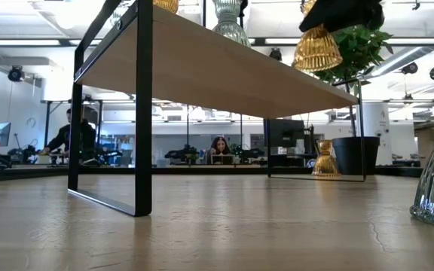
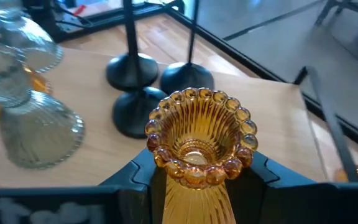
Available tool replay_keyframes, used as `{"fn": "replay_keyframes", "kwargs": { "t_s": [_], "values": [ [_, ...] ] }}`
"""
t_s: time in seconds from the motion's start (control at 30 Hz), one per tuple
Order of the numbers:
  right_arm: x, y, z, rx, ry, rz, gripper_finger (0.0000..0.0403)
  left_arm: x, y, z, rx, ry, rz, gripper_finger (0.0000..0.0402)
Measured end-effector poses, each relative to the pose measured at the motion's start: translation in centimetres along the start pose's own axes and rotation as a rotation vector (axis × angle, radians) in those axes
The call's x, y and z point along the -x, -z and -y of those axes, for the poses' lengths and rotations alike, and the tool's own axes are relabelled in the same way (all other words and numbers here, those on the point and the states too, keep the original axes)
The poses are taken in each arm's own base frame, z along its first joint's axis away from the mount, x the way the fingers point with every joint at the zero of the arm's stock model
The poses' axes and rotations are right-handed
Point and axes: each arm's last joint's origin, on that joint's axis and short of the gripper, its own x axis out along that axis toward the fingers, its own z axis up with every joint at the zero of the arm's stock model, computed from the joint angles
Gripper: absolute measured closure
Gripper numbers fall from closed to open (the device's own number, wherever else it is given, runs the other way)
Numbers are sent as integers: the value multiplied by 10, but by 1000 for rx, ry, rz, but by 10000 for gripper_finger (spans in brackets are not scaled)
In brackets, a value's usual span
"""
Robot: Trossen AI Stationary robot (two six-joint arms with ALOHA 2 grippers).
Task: Pick & Place candle stick holders
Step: Put the bottom yellow candle holder on the shelf
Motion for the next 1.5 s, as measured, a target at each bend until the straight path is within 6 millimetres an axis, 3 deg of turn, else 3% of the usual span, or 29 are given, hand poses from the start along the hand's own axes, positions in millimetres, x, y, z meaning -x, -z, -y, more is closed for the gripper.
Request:
{"fn": "replay_keyframes", "kwargs": {
  "t_s": [0.83,1.5],
  "values": [
    [-27,-4,6,28,-74,-30,286,0,0,0,3,0,0,282],
    [-60,-33,52,57,-8,-34,286,0,0,0,1,0,-2,282]
  ]
}}
